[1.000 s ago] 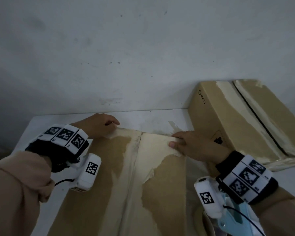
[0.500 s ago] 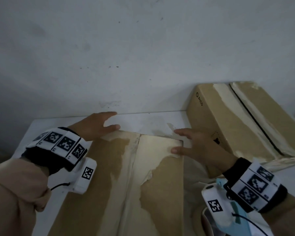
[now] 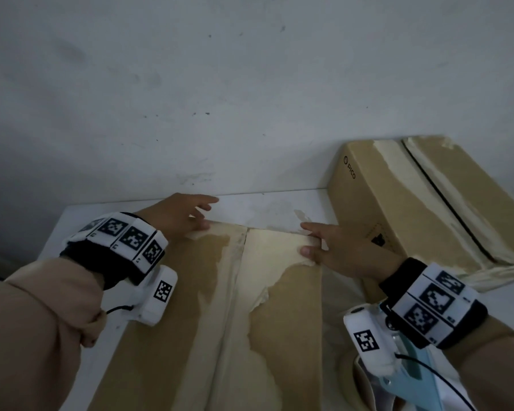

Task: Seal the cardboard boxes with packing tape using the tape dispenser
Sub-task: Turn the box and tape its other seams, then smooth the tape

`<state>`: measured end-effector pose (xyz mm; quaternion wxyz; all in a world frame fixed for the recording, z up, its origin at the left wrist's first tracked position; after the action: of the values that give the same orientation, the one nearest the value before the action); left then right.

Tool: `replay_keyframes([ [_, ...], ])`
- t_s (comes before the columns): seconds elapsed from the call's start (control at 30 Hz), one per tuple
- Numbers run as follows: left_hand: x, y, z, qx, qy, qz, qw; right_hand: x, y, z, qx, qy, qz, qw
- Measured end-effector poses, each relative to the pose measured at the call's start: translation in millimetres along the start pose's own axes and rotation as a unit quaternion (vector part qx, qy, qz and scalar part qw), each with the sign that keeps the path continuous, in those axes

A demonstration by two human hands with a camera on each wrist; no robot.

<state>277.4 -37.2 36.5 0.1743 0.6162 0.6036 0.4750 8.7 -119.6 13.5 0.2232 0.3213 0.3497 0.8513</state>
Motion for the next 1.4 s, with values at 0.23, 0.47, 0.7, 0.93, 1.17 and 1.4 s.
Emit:
replay_keyframes([
  [0.23,37.7,-6.2,-6.1,-0.228,0.023,0.096,0.969,25.8,-32.2,17.3,0.161,0.128,-0.026,0.978],
  [0.47,68.6,-45.1,-18.3,-0.304,-0.013,0.145,0.941,11.3,-40.4,15.8,0.222,0.119,-0.046,0.967],
  [0.7,96.6,-66.7,-25.7,-0.277,0.008,0.155,0.948,-16.5,-21.9,23.7,0.239,0.073,-0.039,0.967],
  [0.93,124.6,-85.7,-31.2,-0.260,0.009,0.130,0.957,-14.3,-18.9,38.4,0.271,0.043,-0.026,0.961],
  [1.17,182.4,-111.1,-19.8,-0.199,-0.024,0.126,0.971,-11.8,-30.8,78.5,0.310,0.185,0.095,0.928],
  [1.4,183.6,-136.9,3.1,-0.278,0.025,0.058,0.958,-8.8,-43.7,74.0,0.338,0.192,0.135,0.912],
])
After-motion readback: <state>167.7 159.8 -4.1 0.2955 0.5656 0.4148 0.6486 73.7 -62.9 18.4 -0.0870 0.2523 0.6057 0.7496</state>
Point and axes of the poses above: each hand's wrist, its own x-axis away from the middle knuckle, its own y-axis out of the back of the hand, z = x × y, the point moved 1 cm from there along -x, towards the middle knuckle, and after that the axes turned 1 degree about x, right-handed, at the moved point
